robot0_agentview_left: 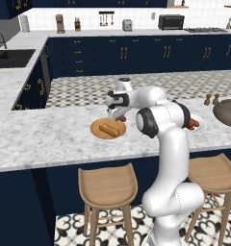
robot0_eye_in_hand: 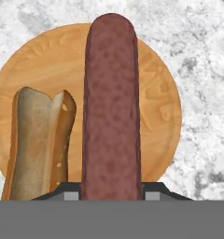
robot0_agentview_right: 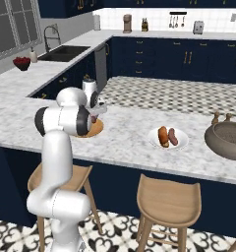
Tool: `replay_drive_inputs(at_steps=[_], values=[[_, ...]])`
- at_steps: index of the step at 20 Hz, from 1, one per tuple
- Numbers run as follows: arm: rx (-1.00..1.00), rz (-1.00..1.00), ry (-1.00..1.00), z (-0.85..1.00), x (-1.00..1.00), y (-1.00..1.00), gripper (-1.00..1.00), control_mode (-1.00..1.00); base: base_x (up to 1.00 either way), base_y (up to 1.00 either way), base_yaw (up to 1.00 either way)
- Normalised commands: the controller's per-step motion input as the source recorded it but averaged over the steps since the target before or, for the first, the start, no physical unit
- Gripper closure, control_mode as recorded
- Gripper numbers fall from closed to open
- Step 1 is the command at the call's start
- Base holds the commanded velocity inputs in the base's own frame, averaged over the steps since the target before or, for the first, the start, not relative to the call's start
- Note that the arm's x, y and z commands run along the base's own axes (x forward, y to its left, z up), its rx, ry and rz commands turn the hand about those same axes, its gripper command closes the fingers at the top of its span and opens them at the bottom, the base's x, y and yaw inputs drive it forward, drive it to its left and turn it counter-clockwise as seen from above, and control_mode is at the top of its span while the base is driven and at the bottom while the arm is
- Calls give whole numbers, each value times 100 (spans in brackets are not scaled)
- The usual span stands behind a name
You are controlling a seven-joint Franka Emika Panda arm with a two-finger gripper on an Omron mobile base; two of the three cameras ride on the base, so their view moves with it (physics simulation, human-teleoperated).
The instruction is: Place one bun and one sausage from the bowl on each plate.
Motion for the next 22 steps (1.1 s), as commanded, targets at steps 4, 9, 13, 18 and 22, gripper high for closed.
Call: replay_drive_inputs(at_steps=[4, 9, 13, 18, 22], values=[[1, 0, 2, -20, 13, 11, 100, -100, 0, 0, 0], [1, 0, 0, -57, 0, 8, 100, -100, 0, 0, 0], [0, 0, 0, -17, 3, 0, 100, -100, 0, 0, 0], [0, 0, 0, 0, 16, 16, -100, -100, 0, 0, 0], [0, 0, 2, 2, 17, 13, -100, -100, 0, 0, 0]])
